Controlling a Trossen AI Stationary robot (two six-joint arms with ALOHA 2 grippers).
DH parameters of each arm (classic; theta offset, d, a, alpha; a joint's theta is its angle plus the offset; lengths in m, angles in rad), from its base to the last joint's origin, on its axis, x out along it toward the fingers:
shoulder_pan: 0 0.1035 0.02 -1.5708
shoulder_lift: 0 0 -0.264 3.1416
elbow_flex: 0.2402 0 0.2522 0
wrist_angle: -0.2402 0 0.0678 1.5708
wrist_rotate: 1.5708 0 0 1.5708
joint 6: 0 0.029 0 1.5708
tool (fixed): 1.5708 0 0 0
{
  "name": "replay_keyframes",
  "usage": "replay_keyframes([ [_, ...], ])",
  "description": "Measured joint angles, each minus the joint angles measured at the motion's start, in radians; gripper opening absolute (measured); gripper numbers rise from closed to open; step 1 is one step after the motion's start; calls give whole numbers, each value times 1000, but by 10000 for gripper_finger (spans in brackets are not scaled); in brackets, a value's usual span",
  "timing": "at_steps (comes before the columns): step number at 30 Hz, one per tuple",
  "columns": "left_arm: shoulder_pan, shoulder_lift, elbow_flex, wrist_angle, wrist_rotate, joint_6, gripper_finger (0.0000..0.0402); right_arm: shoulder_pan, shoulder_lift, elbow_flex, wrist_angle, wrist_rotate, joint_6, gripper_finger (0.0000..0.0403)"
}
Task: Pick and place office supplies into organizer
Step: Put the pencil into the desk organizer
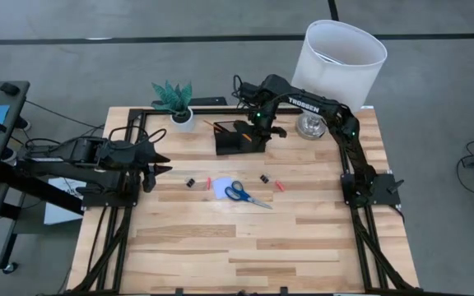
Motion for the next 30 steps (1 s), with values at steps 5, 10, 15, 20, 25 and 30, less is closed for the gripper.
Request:
replay_keyframes([
  [5,0,0,0,0,0,0,126,-7,0,0,20,-3,42,5],
  [10,0,0,0,0,0,0,126,-9,0,0,51,-16,51,5],
  [15,0,0,0,0,0,0,126,-15,0,0,121,-30,97,19],
  [20,0,0,0,0,0,0,126,-21,0,0,137,-30,89,44],
  [25,0,0,0,0,0,0,126,-22,0,0,168,-33,86,58],
  [30,0,0,0,0,0,0,126,-26,0,0,246,-54,59,65],
])
